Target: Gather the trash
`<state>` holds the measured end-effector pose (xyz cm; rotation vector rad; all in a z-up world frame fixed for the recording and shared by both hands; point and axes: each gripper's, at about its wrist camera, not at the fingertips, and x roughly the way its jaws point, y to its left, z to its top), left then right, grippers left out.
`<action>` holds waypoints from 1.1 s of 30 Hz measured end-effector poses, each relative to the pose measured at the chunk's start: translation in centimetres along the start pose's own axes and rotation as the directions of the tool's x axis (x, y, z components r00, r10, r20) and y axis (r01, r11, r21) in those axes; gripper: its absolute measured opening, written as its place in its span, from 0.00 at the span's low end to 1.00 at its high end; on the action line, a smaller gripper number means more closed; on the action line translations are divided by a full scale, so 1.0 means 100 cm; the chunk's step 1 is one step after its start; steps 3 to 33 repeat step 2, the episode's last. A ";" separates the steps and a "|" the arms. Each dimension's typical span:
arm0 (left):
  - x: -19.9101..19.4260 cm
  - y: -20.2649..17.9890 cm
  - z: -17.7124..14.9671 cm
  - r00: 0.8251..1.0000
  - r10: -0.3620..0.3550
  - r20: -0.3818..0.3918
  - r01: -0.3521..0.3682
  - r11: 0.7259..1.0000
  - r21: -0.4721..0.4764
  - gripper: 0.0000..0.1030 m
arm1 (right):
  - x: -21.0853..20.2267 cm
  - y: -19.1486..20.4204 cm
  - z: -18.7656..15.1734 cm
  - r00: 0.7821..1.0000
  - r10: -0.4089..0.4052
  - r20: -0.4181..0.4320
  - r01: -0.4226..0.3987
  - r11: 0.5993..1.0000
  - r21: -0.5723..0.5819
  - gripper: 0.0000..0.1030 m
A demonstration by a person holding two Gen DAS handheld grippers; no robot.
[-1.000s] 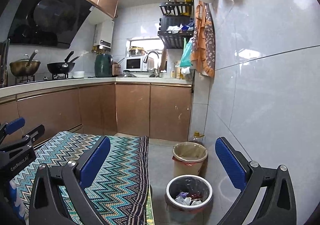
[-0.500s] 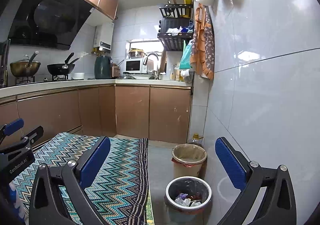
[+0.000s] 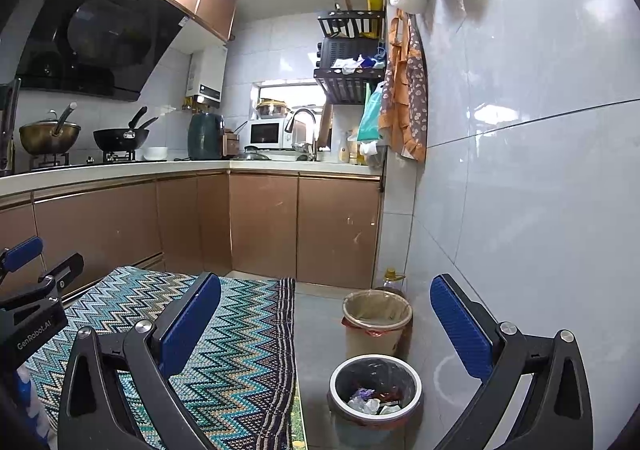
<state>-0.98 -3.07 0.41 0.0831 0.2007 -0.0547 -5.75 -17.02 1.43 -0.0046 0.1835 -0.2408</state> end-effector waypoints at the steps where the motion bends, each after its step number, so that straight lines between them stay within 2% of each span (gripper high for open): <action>1: 0.000 0.000 0.000 1.000 0.000 0.000 0.000 1.000 0.001 0.67 | 0.000 0.000 0.000 1.000 0.000 0.001 0.000 1.000 0.001 1.00; 33: 0.000 0.000 0.000 1.000 -0.001 0.000 0.001 1.000 0.000 0.67 | -0.001 -0.001 0.001 1.000 -0.001 0.002 0.001 1.000 -0.001 1.00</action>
